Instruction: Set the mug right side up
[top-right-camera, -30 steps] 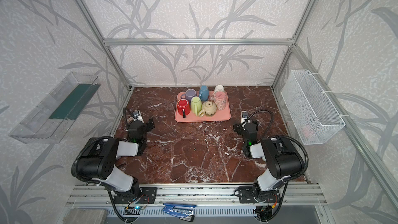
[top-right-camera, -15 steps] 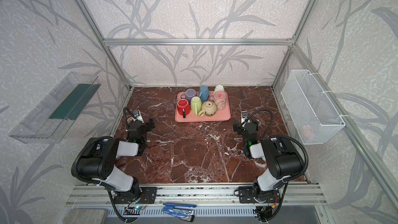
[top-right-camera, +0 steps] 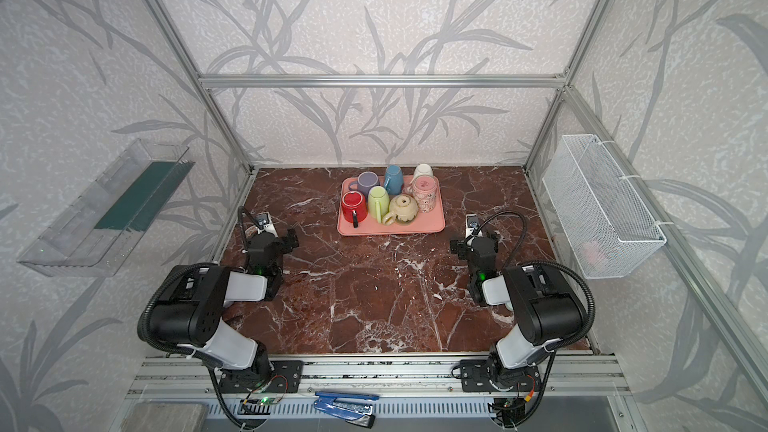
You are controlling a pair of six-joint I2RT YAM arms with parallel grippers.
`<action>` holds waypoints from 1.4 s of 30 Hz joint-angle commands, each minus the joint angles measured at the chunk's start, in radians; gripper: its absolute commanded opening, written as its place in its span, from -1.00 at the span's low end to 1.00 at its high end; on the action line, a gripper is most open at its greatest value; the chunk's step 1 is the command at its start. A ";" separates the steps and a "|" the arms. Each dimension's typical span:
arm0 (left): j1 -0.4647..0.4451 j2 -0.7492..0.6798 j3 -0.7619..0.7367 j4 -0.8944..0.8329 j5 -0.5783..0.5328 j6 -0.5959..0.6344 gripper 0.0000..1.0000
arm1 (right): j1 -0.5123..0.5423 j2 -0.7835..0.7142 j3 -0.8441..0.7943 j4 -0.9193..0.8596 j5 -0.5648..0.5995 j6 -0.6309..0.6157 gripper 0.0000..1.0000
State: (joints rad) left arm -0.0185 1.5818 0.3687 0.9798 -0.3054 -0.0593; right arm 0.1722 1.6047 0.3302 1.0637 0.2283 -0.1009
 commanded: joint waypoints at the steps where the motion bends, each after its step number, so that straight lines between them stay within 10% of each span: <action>1: 0.001 -0.003 -0.001 0.001 0.005 0.016 0.99 | 0.000 -0.004 0.019 -0.009 0.010 0.006 0.98; 8: -0.001 -0.035 0.009 -0.037 -0.047 0.002 0.99 | 0.040 -0.083 -0.045 0.064 0.094 -0.022 0.98; 13: 0.006 -0.194 0.171 -0.450 -0.118 -0.038 0.99 | 0.046 -0.400 0.085 -0.511 0.129 0.075 0.98; 20: 0.000 -0.302 0.404 -0.832 0.068 -0.187 0.87 | 0.042 -0.535 0.265 -0.907 -0.020 0.201 0.97; 32: -0.083 -0.027 0.738 -1.238 0.316 -0.283 0.09 | -0.049 -0.223 0.556 -1.202 -0.419 0.410 0.40; 42: -0.142 0.193 0.857 -1.292 0.407 -0.346 -0.09 | -0.050 0.120 0.723 -1.201 -0.542 0.448 0.05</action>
State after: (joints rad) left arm -0.1509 1.7443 1.1759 -0.2596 0.0578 -0.3687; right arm 0.1230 1.6718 1.0046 -0.1093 -0.2630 0.3283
